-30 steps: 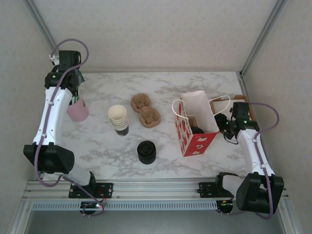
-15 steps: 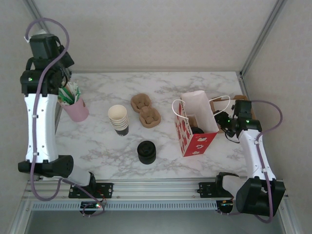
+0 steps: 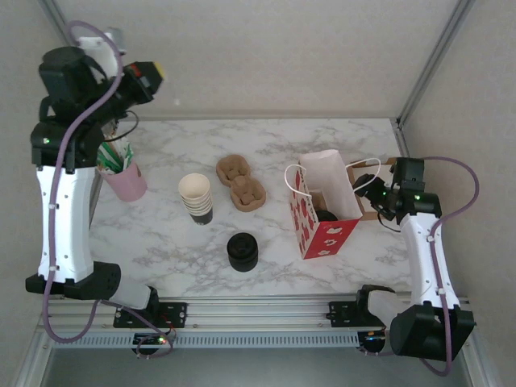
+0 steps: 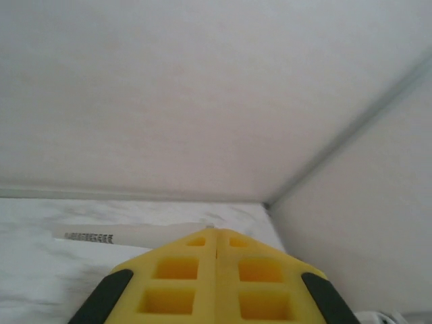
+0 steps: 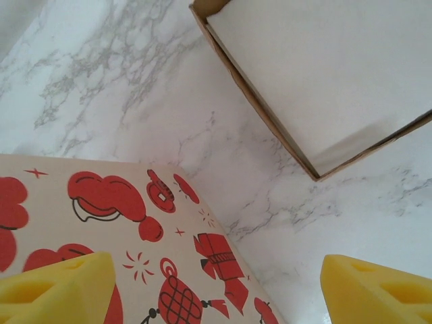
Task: Pack the takeout coffee
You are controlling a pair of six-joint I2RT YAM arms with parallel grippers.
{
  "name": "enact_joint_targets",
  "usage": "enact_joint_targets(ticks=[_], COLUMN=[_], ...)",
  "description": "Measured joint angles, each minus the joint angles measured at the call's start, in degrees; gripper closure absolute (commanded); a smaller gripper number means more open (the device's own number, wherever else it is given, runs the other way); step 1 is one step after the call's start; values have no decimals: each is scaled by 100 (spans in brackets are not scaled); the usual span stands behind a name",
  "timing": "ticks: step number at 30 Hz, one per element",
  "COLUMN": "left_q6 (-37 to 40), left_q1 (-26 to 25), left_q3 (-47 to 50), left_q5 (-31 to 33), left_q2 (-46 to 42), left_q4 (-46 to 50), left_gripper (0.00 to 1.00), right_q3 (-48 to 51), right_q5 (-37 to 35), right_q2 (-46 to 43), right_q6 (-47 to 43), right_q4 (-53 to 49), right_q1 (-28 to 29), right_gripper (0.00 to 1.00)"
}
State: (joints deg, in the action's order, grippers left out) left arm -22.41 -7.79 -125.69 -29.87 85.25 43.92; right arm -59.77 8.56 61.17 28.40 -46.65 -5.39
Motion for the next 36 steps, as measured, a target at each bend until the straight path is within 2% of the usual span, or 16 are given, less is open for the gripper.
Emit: enact_joint_targets(ticks=[6, 11, 17, 21, 30, 36], left_q6=[-105, -251, -289, -227, -90, 37], left_q1=[-1025, -1609, -2365, -2839, -3493, -3661], left_q3=[13, 17, 22, -26, -339, -455], left_q5=[-793, -1268, -1482, -1539, -1537, -1445], left_q2=[229, 293, 367, 732, 1954, 2302], left_q4=[-271, -544, -739, -732, -564, -422], left_gripper=[100, 100, 100, 100, 100, 100], right_q3=[-361, -542, -723, -949, -1335, -1488], right_q5=[-111, -109, -87, -70, 107, 212], right_q2=[101, 365, 636, 839, 1346, 1873], right_q6=[-87, -170, -234, -291, -339, -358], right_q4=[-140, -214, -295, -358, -369, -315], right_q1=[-199, -411, -680, -903, -1126, -1126], right_gripper=[18, 18, 17, 17, 17, 20])
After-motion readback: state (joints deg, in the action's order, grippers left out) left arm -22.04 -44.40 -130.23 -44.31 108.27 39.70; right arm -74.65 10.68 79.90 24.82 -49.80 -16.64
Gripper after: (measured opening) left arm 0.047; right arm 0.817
